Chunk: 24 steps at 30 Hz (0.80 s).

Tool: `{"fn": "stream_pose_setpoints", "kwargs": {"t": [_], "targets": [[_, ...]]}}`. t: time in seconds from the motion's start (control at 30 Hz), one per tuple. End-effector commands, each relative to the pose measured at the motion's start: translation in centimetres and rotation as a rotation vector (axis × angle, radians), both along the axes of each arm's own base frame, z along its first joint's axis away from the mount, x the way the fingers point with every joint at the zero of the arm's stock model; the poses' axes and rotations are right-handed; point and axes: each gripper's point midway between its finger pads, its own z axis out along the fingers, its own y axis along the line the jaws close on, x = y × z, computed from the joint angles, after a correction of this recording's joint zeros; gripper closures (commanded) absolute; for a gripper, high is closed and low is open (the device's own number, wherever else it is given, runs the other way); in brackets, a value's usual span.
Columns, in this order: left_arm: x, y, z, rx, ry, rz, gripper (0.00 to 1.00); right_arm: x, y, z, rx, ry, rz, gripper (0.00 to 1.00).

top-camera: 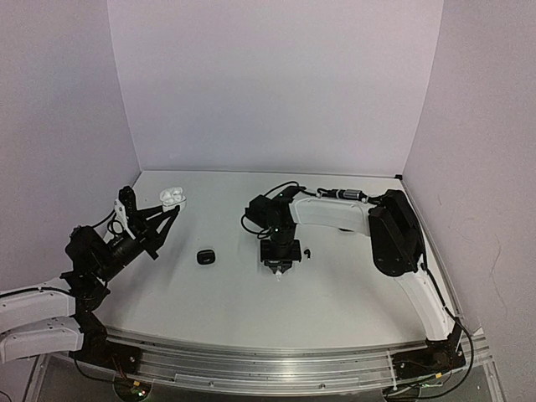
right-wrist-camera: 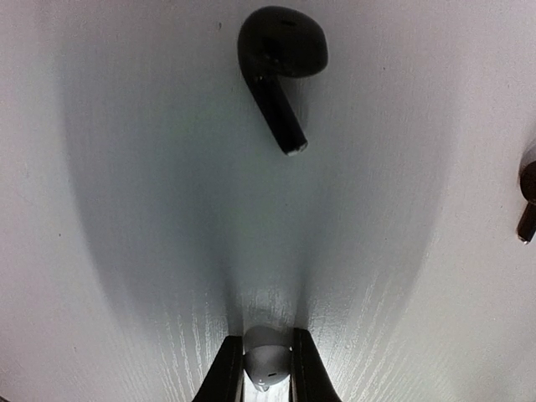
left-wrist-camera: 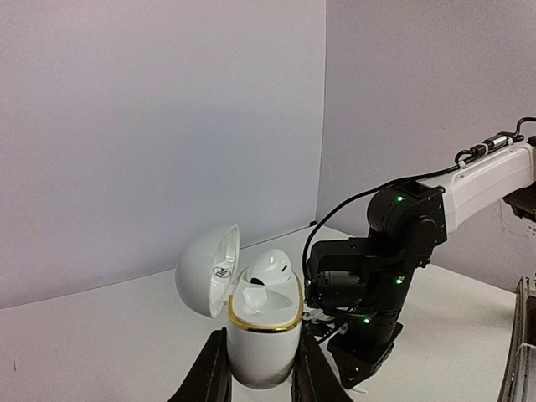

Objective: Insert the wireless bluetooth earbuds into the charging case
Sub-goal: Pick up the left earbud from the center of the board, then insert the left earbud into the left side groove of the charging case.

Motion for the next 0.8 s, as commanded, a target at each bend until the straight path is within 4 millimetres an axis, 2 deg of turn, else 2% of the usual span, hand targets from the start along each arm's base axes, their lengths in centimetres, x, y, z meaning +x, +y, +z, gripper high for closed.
{"fn": "stream_pose_setpoints", "kwargs": {"t": [0.0,0.13,0.3,0.43,0.53,0.67,0.77], "targets": [[-0.2,0.0,2.1,-0.027,-0.047,-0.007,1.0,0.0,1.0,1.8,0.042,-0.015,0.008,0.9],[-0.3,0.1,2.0,-0.027,-0.051,-0.006,1.0,1.3,2.1,4.3,0.097,-0.085,0.029,0.92],[-0.3,0.1,2.1,-0.045,-0.051,-0.007,1.0,3.4,4.9,10.1,0.249,-0.256,0.092,0.97],[-0.3,0.2,2.6,-0.057,-0.064,-0.003,1.0,4.8,7.7,17.9,0.402,-0.485,0.15,1.0],[-0.1,0.4,3.0,-0.069,-0.071,0.013,1.0,4.7,10.0,24.2,0.51,-0.67,0.218,1.0],[0.1,0.6,3.9,-0.069,-0.105,0.035,1.0,2.4,13.4,33.2,0.68,-0.913,0.33,0.99],[0.1,0.7,4.7,-0.077,-0.137,0.044,1.0,0.3,14.8,38.2,0.766,-1.059,0.397,0.99]]}}
